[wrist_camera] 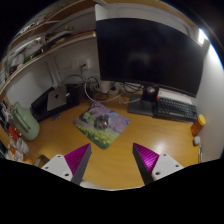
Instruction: Arrange mouse
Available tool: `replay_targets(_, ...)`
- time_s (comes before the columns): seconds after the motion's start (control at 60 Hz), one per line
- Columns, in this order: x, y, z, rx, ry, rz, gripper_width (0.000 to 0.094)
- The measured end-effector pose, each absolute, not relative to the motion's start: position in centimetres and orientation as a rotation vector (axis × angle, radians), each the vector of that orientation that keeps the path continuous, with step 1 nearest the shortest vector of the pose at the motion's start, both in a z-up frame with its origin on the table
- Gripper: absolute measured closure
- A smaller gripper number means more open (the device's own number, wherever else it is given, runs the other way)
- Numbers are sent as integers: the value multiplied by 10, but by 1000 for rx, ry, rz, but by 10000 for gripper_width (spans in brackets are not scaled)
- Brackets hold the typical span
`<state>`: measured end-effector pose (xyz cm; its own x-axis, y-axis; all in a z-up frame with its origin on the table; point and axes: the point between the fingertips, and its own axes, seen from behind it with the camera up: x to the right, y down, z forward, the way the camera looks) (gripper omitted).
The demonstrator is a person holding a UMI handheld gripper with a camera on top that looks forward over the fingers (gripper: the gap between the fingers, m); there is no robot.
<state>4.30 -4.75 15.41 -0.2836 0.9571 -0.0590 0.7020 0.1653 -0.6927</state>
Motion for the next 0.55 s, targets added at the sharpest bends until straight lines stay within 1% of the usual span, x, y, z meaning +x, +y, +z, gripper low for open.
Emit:
replay_targets(0.217,106,15,171,-1624,-1995,826,71)
replay_targets(0.333,120,29,175,-1649,-1972,828,73)
replay_targets(0.467,123,44,177,-1609,-1949,804,71)
replay_targets(0.55,126,41,179,-1614,-1958,822,73)
